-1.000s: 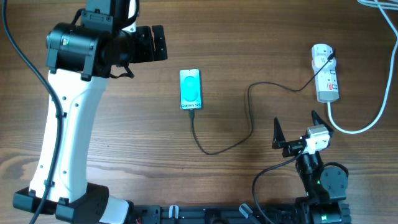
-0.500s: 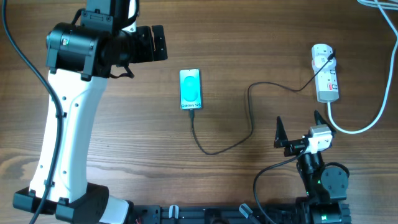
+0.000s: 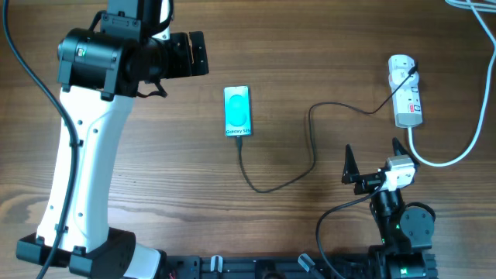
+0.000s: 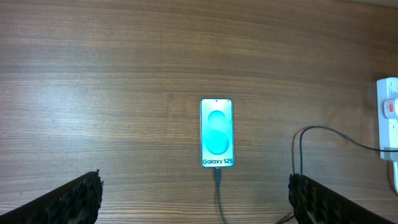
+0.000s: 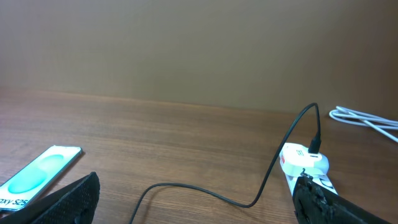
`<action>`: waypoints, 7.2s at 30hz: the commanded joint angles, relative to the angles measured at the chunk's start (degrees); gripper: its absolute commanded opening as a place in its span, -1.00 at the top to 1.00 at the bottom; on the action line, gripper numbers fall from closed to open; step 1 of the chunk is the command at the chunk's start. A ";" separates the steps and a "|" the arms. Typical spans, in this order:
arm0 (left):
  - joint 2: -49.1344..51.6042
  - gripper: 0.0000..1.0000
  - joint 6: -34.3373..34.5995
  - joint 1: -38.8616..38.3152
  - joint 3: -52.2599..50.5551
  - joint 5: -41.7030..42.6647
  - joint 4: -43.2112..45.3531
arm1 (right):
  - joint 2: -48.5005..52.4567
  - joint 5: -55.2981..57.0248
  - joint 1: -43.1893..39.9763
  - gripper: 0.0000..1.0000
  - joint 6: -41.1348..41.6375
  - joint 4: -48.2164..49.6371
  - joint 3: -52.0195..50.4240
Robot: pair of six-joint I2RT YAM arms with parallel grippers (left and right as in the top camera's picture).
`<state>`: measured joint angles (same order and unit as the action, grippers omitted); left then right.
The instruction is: Plug charger to phone and switch on socket
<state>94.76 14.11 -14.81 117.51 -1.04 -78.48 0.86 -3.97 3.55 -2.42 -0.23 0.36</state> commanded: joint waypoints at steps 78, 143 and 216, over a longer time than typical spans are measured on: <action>-24.96 -1.00 0.17 -1.03 -36.04 0.07 0.70 | -0.66 0.35 -0.24 -0.99 1.05 0.17 0.00; -88.21 -1.00 -4.48 16.28 -96.98 19.04 54.07 | -0.66 0.35 -0.24 -0.99 1.03 0.17 0.00; -94.60 -1.00 -11.91 18.14 -117.20 5.49 74.14 | -0.66 0.37 -0.24 -0.99 1.03 0.17 0.00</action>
<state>0.78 4.89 2.76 0.58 7.03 -3.68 0.84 -3.99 3.55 -2.39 -0.21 0.36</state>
